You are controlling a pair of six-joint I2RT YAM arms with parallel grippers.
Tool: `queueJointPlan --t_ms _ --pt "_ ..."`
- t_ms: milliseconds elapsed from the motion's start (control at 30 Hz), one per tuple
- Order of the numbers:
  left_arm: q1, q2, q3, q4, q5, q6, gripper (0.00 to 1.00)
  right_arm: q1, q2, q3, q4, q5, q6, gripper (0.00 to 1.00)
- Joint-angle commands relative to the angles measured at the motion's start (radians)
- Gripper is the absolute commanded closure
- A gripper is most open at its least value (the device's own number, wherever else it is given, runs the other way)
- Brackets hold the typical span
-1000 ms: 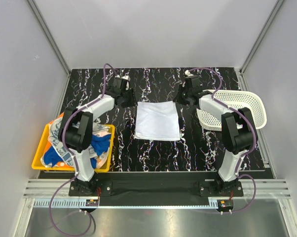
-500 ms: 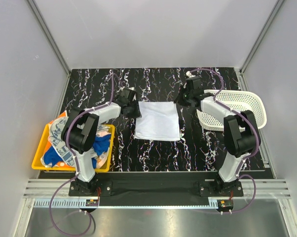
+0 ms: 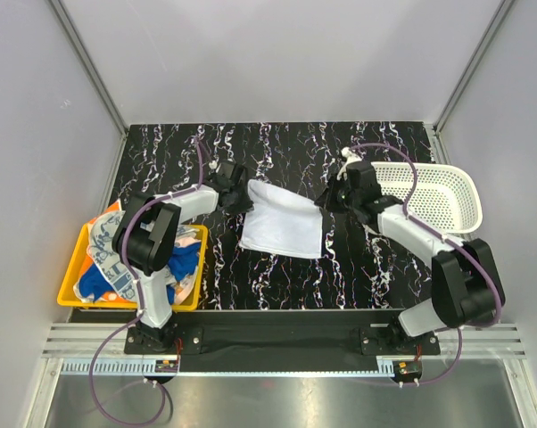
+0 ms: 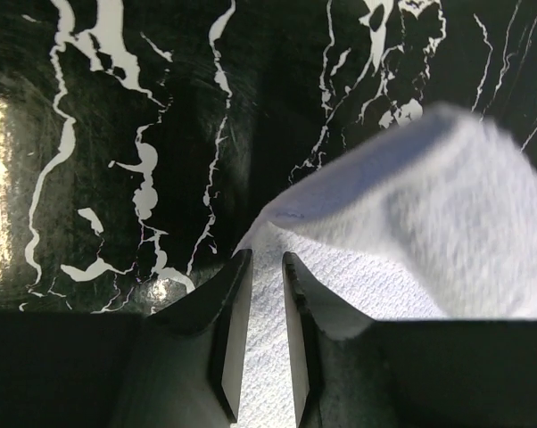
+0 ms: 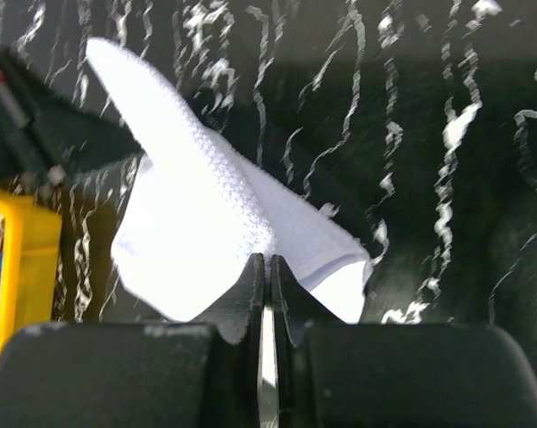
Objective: Fold and stack the towels
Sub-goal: Fold the towel
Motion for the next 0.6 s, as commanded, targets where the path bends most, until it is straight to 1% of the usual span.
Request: queueJointPlan --t_ms 0,200,233,367,500,567 --pt "0.016 0.016 -0.039 -0.016 -0.074 -0.07 0.74 0.034 -0.088 -0.063 0.06 -0.015 0.008 1.0" --pt "0.027 -0.028 -0.09 0.048 -0.046 -0.103 0.74 0.069 -0.148 -0.174 0.061 0.012 0.028 1.0" --pt "0.029 -0.045 -0.102 0.053 -0.042 -0.109 0.74 0.072 -0.149 -0.188 0.096 0.021 0.034 1.0" --pt "0.029 -0.106 -0.128 0.083 -0.039 -0.109 0.76 0.073 -0.127 -0.237 0.138 0.034 0.048 1.0" --pt "0.032 -0.176 -0.136 0.059 -0.071 -0.1 0.79 0.073 -0.094 -0.275 0.185 0.037 0.058 1.0" --pt "0.033 -0.206 -0.142 0.047 -0.08 -0.095 0.79 0.073 -0.073 -0.277 0.196 0.043 0.061 1.0"
